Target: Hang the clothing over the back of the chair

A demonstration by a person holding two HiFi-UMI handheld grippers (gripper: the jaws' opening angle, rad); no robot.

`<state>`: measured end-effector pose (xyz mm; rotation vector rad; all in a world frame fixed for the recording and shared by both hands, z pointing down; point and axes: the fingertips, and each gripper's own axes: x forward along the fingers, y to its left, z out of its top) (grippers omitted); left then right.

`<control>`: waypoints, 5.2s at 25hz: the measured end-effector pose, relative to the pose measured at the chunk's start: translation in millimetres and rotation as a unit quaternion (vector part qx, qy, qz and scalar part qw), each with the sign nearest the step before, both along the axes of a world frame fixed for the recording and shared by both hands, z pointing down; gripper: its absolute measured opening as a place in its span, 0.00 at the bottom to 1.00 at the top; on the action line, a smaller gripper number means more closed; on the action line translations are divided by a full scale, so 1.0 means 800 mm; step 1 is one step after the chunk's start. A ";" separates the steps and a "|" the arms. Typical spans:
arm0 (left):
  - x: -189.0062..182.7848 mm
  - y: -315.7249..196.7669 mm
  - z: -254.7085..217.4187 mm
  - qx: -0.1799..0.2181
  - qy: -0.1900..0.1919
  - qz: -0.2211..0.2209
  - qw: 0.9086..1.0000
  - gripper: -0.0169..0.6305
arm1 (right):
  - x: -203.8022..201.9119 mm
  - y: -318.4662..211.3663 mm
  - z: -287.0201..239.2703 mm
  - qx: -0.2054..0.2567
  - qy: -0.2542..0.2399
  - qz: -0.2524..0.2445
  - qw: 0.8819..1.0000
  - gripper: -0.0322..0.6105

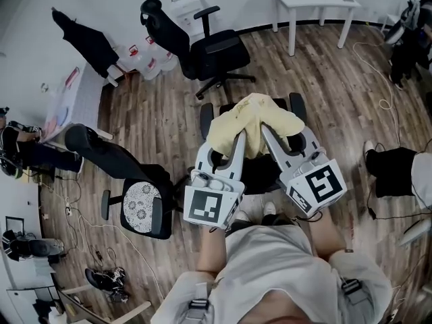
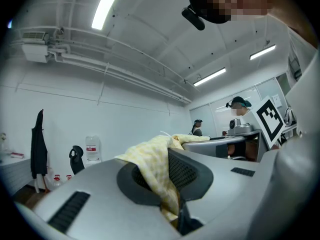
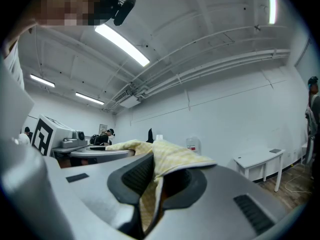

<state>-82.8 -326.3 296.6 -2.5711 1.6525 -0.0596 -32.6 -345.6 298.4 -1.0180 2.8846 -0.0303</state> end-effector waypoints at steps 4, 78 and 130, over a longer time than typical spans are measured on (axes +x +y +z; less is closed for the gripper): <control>-0.002 0.011 -0.003 0.003 0.002 0.004 1.000 0.09 | -0.002 0.011 -0.003 0.001 -0.003 -0.001 1.000 0.15; 0.028 0.168 0.170 -0.159 0.053 0.021 0.986 0.09 | 0.026 0.182 0.177 -0.177 0.045 -0.004 0.983 0.15; 0.018 0.170 0.252 -0.210 0.049 0.002 0.976 0.09 | 0.031 0.185 0.246 -0.187 0.080 0.049 0.978 0.15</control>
